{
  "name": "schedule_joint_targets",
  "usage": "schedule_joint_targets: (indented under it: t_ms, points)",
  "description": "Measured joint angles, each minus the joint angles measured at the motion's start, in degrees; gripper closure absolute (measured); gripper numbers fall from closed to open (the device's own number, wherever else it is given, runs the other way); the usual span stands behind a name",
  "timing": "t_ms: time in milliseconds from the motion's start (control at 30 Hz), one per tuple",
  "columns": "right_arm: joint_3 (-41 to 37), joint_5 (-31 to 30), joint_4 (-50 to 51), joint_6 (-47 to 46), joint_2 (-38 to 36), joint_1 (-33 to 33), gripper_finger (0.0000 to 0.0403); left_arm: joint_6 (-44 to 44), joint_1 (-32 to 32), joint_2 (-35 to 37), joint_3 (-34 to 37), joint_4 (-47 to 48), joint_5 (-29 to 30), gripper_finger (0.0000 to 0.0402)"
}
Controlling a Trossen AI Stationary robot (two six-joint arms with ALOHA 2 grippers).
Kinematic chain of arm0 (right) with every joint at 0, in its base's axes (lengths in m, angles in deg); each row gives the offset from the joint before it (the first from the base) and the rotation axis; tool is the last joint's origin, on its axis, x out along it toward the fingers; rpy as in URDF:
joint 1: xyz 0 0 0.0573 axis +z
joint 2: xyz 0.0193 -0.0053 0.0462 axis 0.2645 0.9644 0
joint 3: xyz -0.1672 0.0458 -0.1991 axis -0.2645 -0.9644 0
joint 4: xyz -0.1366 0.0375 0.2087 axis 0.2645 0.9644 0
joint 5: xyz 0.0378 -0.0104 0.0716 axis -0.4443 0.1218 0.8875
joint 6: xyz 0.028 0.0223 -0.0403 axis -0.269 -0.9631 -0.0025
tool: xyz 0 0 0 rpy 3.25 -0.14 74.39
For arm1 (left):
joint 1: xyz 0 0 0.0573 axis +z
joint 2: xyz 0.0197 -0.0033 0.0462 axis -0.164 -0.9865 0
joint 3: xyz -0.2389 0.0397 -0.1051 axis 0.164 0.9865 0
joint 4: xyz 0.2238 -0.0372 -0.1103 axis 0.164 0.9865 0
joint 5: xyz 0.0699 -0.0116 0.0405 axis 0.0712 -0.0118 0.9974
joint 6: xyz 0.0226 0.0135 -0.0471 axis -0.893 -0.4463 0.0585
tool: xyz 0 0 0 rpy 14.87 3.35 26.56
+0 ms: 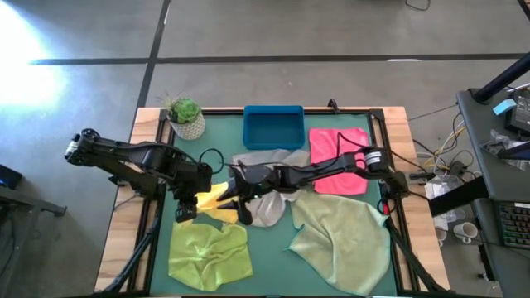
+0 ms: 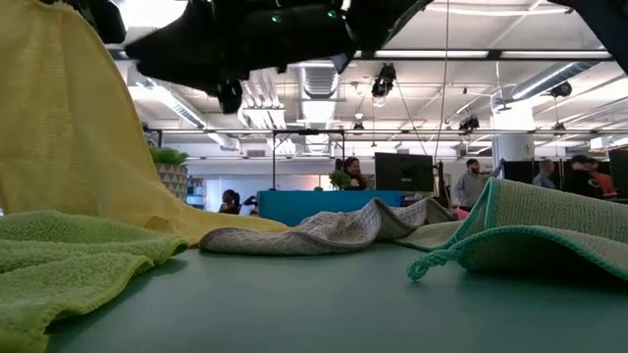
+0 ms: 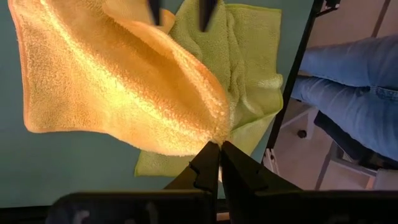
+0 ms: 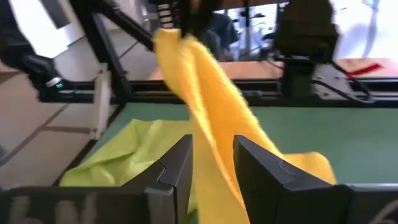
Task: Fold microfiber towels
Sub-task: Fold the yellow microfiber cloth
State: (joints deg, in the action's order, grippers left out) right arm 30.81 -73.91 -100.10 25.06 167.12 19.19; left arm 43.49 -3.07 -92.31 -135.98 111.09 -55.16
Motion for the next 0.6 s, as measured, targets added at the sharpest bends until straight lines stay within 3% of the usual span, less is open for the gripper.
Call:
schedule_joint_targets:
  t_ms: [300,600]
  points:
    - [12.8,2.6,11.7,3.3,7.4,0.0,0.0296,-0.4,0.0,0.3,0.0,-0.1,0.3,0.0402]
    - [26.4,2.7,33.4,7.1,14.7,0.0,0.0296,-0.4,0.0,2.3,0.0,0.6,0.7,0.0402]
